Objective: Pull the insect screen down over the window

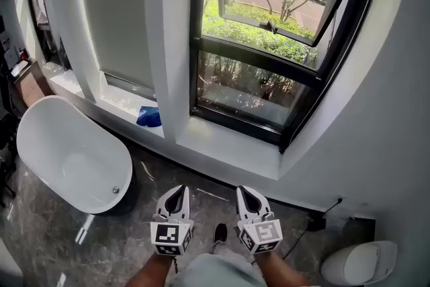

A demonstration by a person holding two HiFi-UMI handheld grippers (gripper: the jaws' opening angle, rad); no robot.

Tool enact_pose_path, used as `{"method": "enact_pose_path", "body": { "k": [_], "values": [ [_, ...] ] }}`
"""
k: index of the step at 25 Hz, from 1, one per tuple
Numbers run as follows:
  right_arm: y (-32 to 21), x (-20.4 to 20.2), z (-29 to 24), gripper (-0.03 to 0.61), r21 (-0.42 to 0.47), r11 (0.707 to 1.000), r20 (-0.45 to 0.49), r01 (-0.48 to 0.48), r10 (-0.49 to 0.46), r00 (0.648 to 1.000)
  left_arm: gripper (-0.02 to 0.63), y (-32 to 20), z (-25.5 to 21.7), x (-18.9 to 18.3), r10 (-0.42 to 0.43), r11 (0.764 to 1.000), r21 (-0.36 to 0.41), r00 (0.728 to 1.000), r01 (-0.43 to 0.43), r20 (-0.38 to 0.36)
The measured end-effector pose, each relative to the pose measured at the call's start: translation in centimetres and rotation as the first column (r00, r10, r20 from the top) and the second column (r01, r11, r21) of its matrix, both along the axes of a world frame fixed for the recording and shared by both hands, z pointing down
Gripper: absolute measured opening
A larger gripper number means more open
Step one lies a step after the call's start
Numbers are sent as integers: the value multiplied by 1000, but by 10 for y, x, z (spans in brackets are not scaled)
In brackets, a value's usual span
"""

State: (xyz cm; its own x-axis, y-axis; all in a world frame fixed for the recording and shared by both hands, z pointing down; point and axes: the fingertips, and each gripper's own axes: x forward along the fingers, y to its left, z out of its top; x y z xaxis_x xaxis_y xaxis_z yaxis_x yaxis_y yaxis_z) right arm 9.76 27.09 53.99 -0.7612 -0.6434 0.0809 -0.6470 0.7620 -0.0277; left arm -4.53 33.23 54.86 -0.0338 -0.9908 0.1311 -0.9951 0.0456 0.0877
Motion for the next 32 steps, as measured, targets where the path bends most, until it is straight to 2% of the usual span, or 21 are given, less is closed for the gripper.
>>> {"method": "enact_pose_path", "body": {
  "k": [6, 13, 22, 27, 32],
  "values": [
    [-88, -5, -3, -5, -9, 1000, 18, 11, -11, 1000, 9, -89, -3, -2, -5, 1000, -15, 1000, 5, 1],
    [-181, 3, -20, -4, 37, 999, 38, 30, -31, 999, 9, -186, -12, 0, -28, 1000, -10, 1000, 28, -14],
    [-256, 14, -24, -4, 35, 999, 32, -12, 10, 999, 9, -259, -13, 5, -18, 1000, -14, 1000, 19, 2],
    [-290, 10, -23, -4, 30, 998, 29, -46, 45, 999, 9, -295, -18, 5, 31, 1000, -8, 999, -31, 16],
    [-334, 5, -30, -3, 50, 994, 22, -102, 101, 995, 9, -351, -21, 8, 150, 989, -5, 989, -150, 14]
  ]
}}
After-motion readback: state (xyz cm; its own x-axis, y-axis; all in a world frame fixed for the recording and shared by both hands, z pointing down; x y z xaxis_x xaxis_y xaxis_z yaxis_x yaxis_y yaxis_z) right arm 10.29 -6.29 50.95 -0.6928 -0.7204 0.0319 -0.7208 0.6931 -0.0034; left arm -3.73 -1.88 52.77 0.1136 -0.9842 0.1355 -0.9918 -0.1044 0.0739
